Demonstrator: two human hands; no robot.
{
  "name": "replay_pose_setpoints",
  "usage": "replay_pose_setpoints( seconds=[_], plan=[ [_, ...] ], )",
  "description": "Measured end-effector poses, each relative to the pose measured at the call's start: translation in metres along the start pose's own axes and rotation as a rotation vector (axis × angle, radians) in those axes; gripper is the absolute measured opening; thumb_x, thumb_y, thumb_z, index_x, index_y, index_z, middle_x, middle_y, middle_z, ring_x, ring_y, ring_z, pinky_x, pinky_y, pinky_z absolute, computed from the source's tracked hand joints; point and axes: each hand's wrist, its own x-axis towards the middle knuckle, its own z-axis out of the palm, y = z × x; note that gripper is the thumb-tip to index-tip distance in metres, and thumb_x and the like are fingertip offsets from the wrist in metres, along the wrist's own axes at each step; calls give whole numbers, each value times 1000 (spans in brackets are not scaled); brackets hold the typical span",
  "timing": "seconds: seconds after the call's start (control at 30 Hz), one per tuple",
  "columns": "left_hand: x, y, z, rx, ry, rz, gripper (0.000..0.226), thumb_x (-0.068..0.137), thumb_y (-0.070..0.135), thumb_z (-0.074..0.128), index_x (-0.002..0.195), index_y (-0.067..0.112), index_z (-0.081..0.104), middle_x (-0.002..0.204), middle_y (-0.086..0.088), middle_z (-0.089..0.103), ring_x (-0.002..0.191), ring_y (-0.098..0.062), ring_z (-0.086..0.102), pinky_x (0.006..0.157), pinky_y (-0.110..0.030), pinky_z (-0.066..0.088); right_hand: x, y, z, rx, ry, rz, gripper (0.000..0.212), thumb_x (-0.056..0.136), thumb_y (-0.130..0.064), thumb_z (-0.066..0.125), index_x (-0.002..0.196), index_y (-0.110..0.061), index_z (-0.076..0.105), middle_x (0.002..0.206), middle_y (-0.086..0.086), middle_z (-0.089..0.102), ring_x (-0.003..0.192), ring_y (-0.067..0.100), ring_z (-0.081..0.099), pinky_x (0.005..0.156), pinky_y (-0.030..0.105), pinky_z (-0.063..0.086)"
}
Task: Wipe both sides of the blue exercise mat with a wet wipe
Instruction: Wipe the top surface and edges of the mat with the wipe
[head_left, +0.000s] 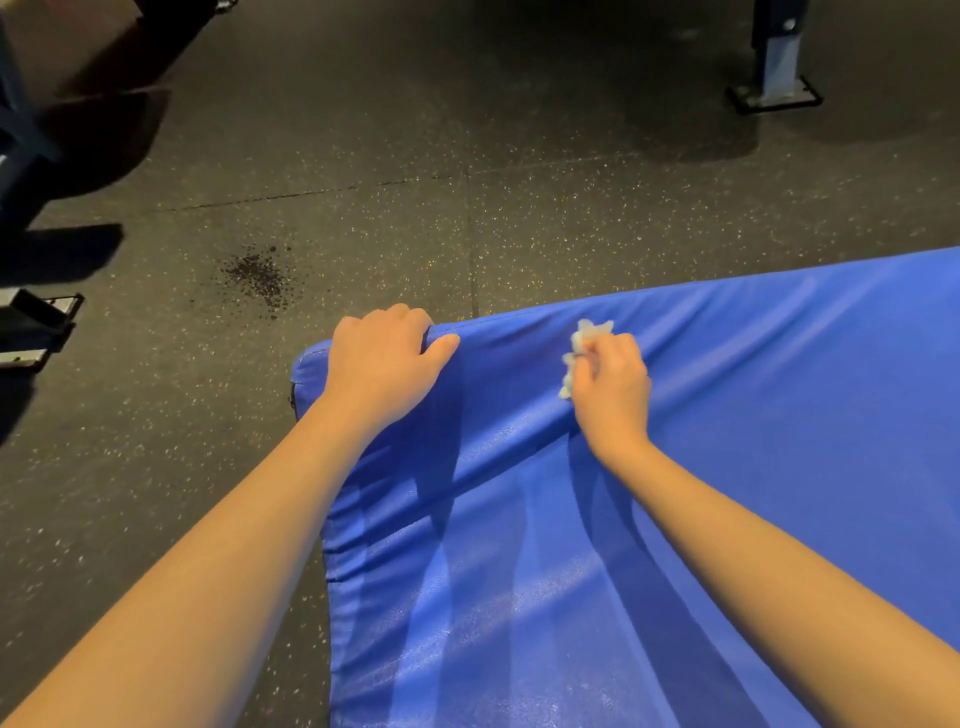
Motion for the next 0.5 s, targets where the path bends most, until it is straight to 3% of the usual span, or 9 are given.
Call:
replay_pose_setpoints(
  seconds=[0.07, 0.13, 0.2, 0.27, 0.33, 0.43, 0.5],
  plan=[
    [0, -3, 5, 21, 4, 3, 39, 98, 40, 39, 65, 20, 33, 68, 6, 37, 66, -21, 39, 66, -34, 23, -25, -10, 18, -15, -213, -194, 14, 84, -17, 43, 85, -11, 55, 84, 9, 56, 78, 20, 55, 69, 34, 50],
    [1, -5, 9, 37, 7, 16, 31, 98, 38, 39, 73, 19, 44, 75, 6, 41, 75, -22, 43, 69, -33, 24, -38, -10, 25, -79, -326, -350, 10, 81, -11, 51, 82, -6, 60, 79, 11, 55, 69, 26, 53, 66, 31, 49],
    [0, -6, 13, 72, 7, 45, 24, 99, 36, 39, 96, 18, 56, 89, 3, 50, 84, -23, 48, 72, -32, 25, -30, -5, 23, -113, -274, -322, 19, 85, -13, 48, 82, -3, 64, 76, 13, 54, 61, 26, 55, 55, 26, 43],
    [-3, -8, 18, 120, 7, 63, 25, 99, 34, 42, 114, 18, 54, 104, -1, 55, 93, -26, 51, 76, -33, 25, -27, -2, 22, -102, -217, -162, 19, 91, -8, 48, 88, 0, 65, 83, 14, 55, 66, 23, 60, 60, 25, 43],
    [-7, -13, 27, 143, 29, 77, 27, 97, 30, 48, 120, 17, 51, 109, -3, 56, 98, -27, 51, 81, -34, 28, -35, 1, 32, -100, -206, -92, 7, 88, 0, 57, 91, 0, 63, 86, 14, 53, 70, 26, 62, 61, 29, 46],
    [-11, -20, 45, 155, 49, 81, 43, 88, 23, 61, 127, 11, 49, 113, -6, 57, 104, -31, 50, 95, -39, 31, -57, 1, 45, -147, -481, -291, 15, 76, 4, 67, 85, -5, 59, 81, 12, 52, 65, 32, 53, 52, 33, 45],
    [-11, -22, 55, 161, 24, 80, 58, 84, 21, 64, 137, 8, 44, 122, -8, 54, 113, -32, 48, 105, -44, 29, -50, 8, 40, -189, -533, -351, 15, 77, 3, 69, 87, -4, 61, 79, 10, 49, 62, 32, 52, 46, 35, 42]
  ],
)
